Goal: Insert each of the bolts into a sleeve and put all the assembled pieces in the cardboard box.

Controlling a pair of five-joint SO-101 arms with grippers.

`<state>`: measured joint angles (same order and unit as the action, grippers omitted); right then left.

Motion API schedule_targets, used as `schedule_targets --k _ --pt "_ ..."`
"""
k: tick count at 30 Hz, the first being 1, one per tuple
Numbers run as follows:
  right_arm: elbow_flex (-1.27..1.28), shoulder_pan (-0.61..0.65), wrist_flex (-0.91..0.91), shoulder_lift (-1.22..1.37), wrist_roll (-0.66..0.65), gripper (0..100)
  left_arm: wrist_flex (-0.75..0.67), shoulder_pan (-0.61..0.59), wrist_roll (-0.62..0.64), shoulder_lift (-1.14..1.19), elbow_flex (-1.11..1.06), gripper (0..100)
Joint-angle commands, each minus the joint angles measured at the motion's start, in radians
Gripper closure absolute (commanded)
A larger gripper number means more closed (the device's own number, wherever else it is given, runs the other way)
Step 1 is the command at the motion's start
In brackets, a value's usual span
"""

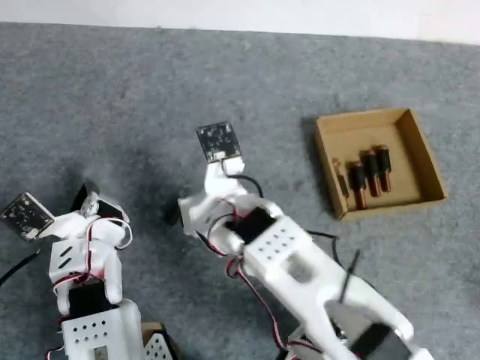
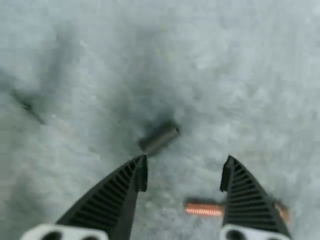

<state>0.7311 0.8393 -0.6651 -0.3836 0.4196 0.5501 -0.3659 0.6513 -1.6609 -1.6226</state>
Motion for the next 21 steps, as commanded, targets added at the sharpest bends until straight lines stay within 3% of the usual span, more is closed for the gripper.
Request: schedule_targets --k 1,12,21 --pt "-0.077 0.024 0.027 0.116 0.104 78.4 -0.023 -0.018 0.006 -0.008 0.051 99" --pt "-0.344 0.058 0.027 0.476 0.466 78.4 -0.023 -0.111 0.008 -0.008 0.071 99" --pt "-0.527 0.074 0.025 0.647 0.508 78.5 -0.023 -0.143 0.006 -0.008 0.073 99"
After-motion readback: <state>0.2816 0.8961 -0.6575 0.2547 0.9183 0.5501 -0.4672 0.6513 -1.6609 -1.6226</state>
